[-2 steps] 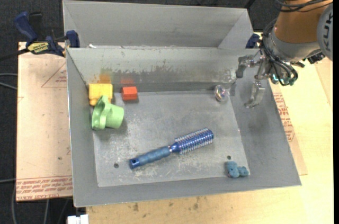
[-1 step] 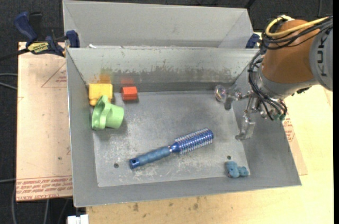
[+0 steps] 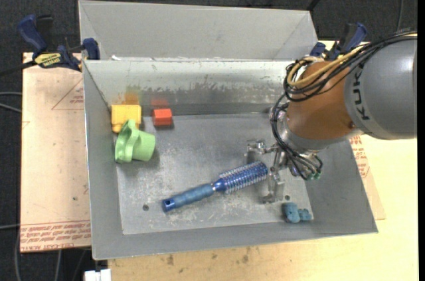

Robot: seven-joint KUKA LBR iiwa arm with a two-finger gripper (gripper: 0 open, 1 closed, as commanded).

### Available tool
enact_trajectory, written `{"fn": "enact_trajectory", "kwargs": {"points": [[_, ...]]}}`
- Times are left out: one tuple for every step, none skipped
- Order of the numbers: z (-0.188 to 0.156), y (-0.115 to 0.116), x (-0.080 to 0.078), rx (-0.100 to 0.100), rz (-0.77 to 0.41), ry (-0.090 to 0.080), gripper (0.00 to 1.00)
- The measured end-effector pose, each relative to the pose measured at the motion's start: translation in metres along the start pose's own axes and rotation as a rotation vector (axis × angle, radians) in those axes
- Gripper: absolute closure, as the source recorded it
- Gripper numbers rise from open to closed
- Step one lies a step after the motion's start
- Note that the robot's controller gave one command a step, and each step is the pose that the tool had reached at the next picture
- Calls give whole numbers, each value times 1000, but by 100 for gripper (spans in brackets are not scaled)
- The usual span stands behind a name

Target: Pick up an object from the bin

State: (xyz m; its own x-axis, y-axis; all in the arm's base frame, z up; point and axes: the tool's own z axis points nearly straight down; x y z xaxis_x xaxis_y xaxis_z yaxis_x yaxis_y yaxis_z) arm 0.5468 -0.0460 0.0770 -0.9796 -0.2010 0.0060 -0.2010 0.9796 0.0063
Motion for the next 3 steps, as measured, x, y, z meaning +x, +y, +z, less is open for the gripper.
{"fn": "enact_trajectory", "kwargs": {"points": [[7, -11, 20, 7, -515, -5, 0], [7, 53, -1, 5, -514, -9, 0], [7, 49, -1, 8, -508, -10, 100]]}}
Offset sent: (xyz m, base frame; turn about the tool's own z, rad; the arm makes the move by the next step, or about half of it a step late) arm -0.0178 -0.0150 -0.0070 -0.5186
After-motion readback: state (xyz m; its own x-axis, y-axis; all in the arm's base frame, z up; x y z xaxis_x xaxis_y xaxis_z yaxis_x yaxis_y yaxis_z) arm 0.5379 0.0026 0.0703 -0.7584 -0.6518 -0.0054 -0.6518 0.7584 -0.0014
